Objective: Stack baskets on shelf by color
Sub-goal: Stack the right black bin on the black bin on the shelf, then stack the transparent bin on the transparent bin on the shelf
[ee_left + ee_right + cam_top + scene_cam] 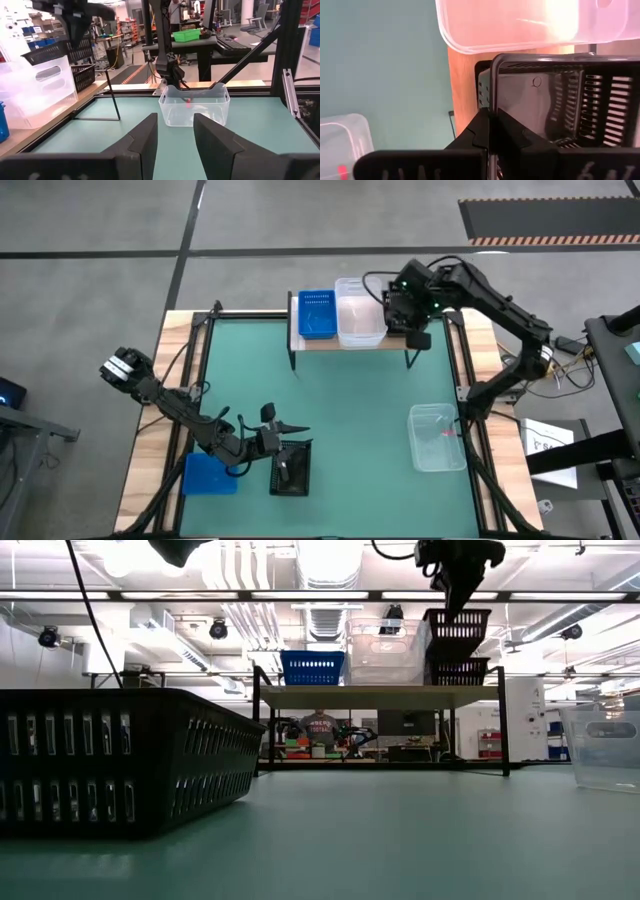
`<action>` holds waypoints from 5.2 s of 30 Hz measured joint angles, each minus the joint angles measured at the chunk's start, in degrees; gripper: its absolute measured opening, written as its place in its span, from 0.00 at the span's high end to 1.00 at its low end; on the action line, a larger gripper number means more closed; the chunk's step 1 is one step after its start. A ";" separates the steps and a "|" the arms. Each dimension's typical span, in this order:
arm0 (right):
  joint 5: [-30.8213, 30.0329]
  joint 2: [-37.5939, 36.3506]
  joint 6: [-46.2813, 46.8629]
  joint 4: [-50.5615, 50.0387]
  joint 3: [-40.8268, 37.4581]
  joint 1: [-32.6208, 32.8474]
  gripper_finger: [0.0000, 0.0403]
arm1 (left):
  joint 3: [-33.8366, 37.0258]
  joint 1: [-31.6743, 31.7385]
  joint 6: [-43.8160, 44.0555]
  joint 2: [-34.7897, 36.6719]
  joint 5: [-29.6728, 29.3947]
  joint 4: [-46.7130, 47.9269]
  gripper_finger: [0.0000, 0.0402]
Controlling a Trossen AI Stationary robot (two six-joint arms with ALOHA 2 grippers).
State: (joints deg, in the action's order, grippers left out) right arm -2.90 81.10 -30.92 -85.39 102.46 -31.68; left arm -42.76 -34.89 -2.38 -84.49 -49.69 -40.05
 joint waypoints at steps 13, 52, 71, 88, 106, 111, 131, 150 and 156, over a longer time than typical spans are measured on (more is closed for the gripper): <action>-1.85 -0.42 -0.26 5.00 -6.46 0.02 0.98 | -0.02 0.00 0.01 0.00 0.01 0.00 0.72; -4.78 -0.33 3.83 5.88 -9.32 0.04 0.79 | -0.02 -0.02 0.22 0.00 0.00 0.00 0.72; -4.65 -0.44 4.99 0.64 -4.46 0.04 0.97 | 0.00 -0.04 0.20 0.00 0.00 0.00 0.72; -4.95 -0.12 7.16 2.65 -5.29 0.04 0.98 | 0.00 -0.11 0.42 0.00 0.03 0.00 0.72; -8.03 -1.93 11.02 2.04 -5.55 1.32 0.98 | 0.00 -0.82 0.51 0.00 0.06 0.00 0.72; -8.19 -2.85 12.21 3.49 -6.35 1.31 0.98 | 0.00 -0.87 0.49 0.00 0.07 0.00 0.72; -8.52 -2.57 14.50 3.34 -6.05 1.29 0.98 | -0.42 -2.49 0.49 0.00 0.00 -0.23 0.72; -7.17 0.63 16.08 3.61 -10.07 1.31 0.98 | -0.42 -2.69 0.48 0.00 0.00 -0.26 0.72; -8.74 -0.56 16.60 2.47 -7.13 1.25 0.98 | -0.42 -2.71 0.47 0.00 0.00 -0.24 0.72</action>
State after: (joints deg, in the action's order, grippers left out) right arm -11.64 80.55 -14.32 -82.93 95.33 -30.43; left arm -43.18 -37.60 -1.91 -84.49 -49.69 -40.29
